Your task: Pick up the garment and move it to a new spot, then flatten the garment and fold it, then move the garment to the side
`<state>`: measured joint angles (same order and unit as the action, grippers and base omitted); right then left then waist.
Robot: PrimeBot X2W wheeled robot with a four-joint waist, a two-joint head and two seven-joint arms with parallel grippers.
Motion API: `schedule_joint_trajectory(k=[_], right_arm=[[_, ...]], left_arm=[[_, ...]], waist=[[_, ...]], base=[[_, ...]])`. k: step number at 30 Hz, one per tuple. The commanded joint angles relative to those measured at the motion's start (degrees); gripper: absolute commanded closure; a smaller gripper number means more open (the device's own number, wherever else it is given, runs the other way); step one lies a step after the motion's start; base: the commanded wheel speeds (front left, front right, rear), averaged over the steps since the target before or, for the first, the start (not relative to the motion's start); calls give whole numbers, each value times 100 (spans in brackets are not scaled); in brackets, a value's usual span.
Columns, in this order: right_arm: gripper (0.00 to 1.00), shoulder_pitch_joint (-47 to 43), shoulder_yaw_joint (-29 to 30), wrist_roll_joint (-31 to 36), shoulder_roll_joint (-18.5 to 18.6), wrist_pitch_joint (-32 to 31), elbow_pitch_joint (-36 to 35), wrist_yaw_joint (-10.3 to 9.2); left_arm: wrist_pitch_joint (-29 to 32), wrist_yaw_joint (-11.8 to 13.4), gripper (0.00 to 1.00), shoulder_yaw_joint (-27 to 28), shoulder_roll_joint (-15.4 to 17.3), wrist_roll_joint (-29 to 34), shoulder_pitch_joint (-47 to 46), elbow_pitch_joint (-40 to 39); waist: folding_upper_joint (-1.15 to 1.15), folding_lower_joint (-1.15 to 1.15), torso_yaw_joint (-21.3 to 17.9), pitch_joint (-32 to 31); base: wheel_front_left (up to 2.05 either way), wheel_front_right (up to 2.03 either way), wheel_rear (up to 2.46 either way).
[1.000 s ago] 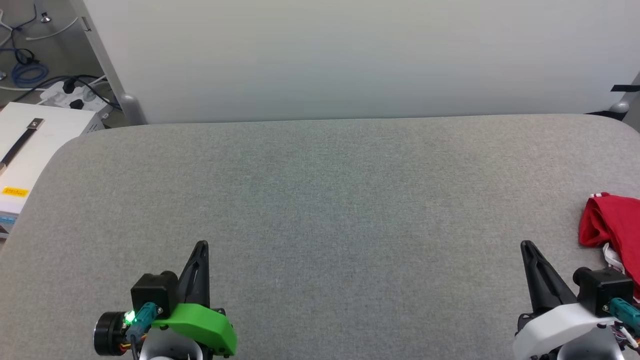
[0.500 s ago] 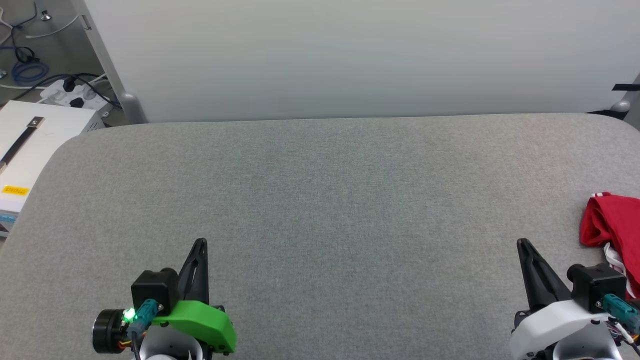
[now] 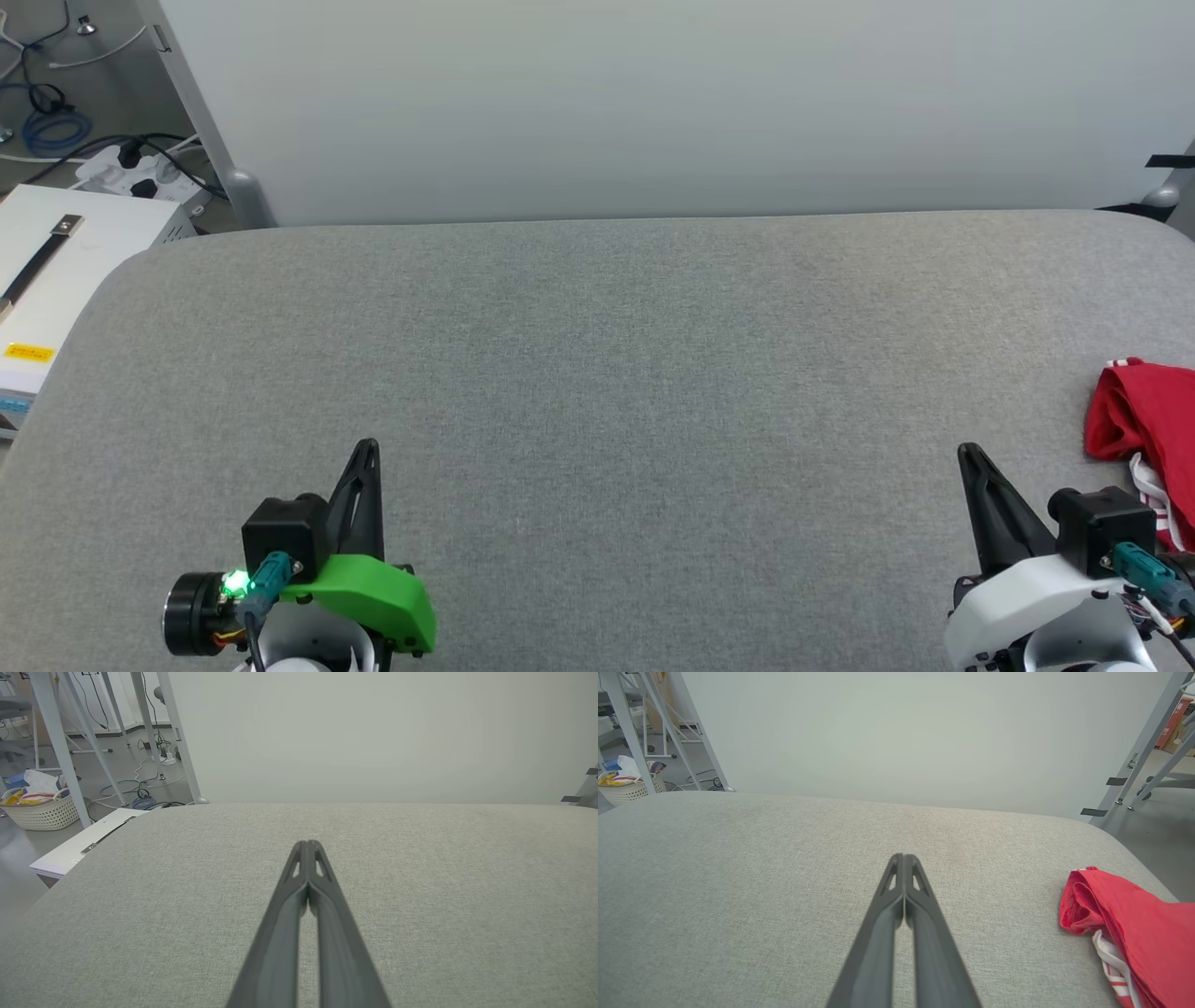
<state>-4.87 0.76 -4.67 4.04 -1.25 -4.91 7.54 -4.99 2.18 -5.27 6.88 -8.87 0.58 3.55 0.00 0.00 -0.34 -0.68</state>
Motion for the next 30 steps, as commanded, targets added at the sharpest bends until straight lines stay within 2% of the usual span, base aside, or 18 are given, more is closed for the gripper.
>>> schedule_joint_trajectory(k=[1,30], right_arm=[[100,121,-12,72,-16,47,34,-3],[100,340,-51,309,-76,94,307,-5]], left_arm=[[32,-54,100,40,-54,97,-36,-32],[312,-152,100,331,-261,570,-49,-226]], waist=[[0,0,1,2],[0,0,21,41]], base=[[0,0,0],[0,0,0]])
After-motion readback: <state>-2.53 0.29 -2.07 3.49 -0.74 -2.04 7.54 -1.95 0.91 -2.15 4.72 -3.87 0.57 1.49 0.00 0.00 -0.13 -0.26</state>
